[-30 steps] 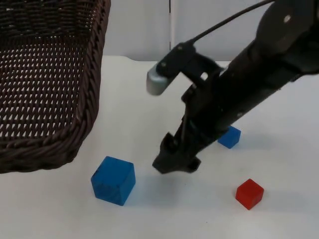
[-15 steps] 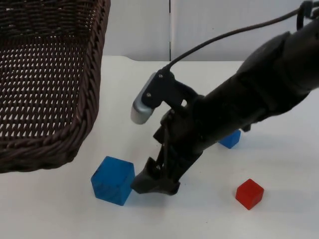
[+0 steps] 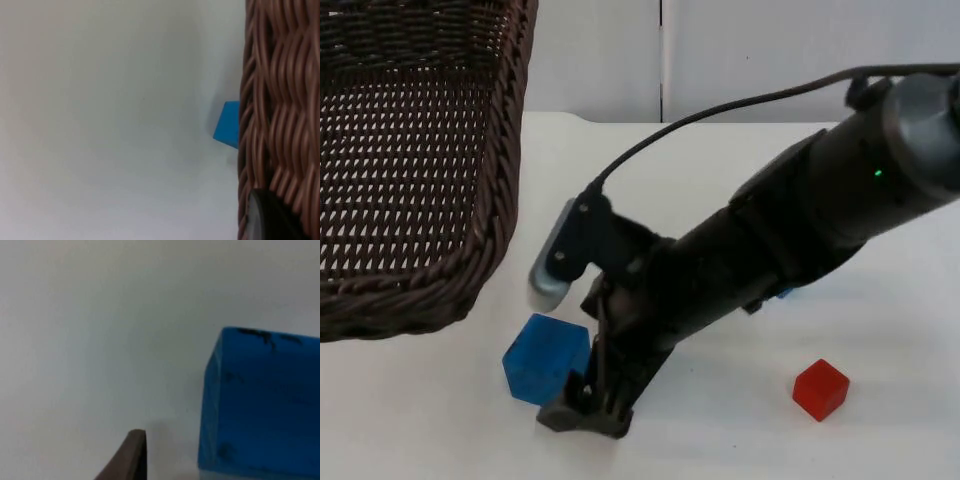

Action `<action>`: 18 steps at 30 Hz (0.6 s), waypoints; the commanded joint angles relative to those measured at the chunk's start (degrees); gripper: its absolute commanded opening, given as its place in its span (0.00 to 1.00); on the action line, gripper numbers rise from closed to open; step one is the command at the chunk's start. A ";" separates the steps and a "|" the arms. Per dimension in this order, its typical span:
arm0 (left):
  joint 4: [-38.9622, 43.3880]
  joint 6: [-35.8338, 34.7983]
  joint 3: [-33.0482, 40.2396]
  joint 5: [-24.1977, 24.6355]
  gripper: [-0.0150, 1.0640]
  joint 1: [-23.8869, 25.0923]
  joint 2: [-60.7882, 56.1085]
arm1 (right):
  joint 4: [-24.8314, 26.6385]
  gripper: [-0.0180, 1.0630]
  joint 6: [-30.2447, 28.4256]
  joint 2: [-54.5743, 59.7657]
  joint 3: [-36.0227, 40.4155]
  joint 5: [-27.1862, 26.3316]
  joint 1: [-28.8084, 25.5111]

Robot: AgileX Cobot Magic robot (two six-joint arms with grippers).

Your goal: Pick up the basket with the left hand and place the largest block into the basket with the right hand.

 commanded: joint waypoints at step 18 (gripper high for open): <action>-0.78 0.16 -0.13 -0.17 0.01 0.14 -0.81 | 2.95 0.69 0.77 2.96 -4.58 -0.16 0.95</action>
